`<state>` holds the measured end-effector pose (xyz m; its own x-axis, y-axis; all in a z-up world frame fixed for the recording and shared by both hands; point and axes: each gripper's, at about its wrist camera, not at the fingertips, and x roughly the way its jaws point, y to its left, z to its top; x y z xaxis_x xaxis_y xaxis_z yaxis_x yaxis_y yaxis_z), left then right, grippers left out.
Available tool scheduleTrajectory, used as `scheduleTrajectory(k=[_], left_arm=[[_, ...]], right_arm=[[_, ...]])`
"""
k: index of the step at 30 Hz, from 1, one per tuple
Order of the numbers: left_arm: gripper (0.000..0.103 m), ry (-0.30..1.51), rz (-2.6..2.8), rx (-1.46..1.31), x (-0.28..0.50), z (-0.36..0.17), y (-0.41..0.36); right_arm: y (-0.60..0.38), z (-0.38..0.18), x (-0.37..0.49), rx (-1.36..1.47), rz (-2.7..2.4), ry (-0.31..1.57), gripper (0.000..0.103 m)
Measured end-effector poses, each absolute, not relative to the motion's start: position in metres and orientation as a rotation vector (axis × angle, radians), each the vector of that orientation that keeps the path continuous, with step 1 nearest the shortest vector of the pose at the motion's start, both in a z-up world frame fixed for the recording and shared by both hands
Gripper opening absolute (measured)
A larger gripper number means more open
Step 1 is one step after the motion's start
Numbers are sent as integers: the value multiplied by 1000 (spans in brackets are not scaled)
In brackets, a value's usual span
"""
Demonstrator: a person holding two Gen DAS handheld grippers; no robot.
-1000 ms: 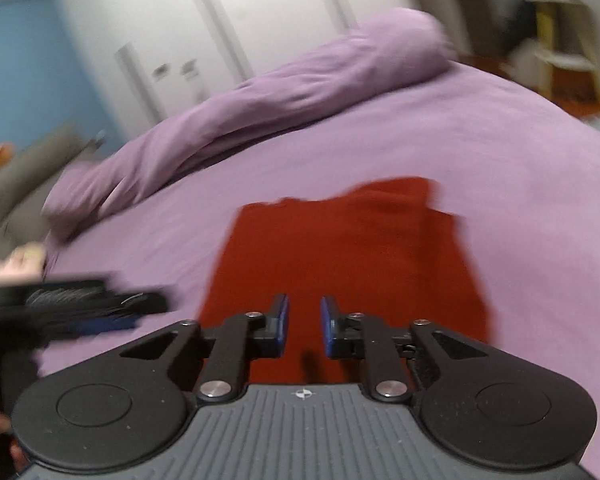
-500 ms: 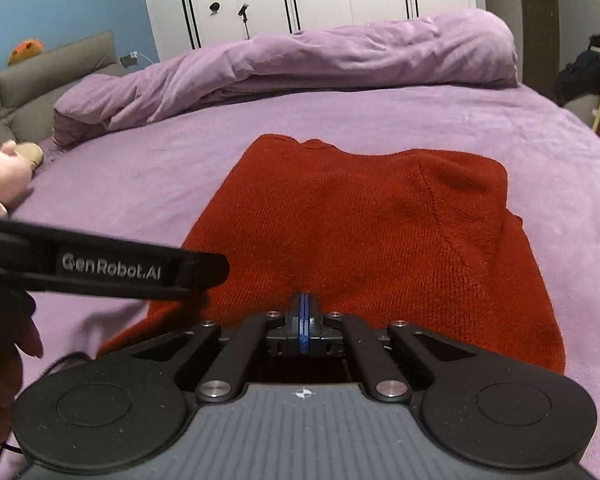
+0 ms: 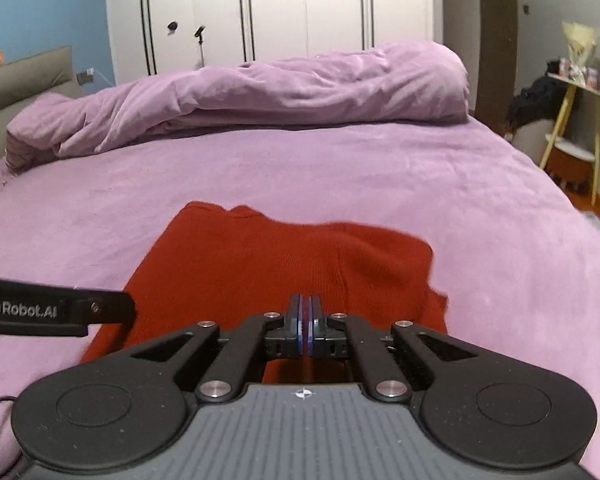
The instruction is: Fold small clothes
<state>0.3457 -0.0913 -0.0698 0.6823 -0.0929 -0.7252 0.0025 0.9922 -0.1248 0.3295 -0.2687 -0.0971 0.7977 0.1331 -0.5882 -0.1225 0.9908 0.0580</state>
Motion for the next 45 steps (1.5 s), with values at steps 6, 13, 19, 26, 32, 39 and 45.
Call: scheduleTrajectory(k=[6, 13, 19, 26, 32, 39, 45], left_arm=[[76, 759, -31, -126, 389, -84, -111], [84, 718, -19, -94, 401, -126, -110], [86, 713, -9, -141, 403, -136, -104], [87, 768, -31, -144, 401, -121, -99], [86, 800, -12, -59, 422, -106, -107], [91, 814, -15, -69, 437, -129, -110], [94, 835, -18, -116, 434, -129, -101]], right_arm=[[-270, -112, 371, -14, 87, 665, 2], [-281, -133, 378, 5, 87, 612, 0], [-282, -150, 366, 15, 74, 513, 0], [-278, -137, 365, -14, 80, 530, 0], [-273, -107, 389, 13, 38, 632, 11], [-288, -136, 414, 53, -49, 641, 50], [-290, -142, 411, 82, -56, 616, 52]])
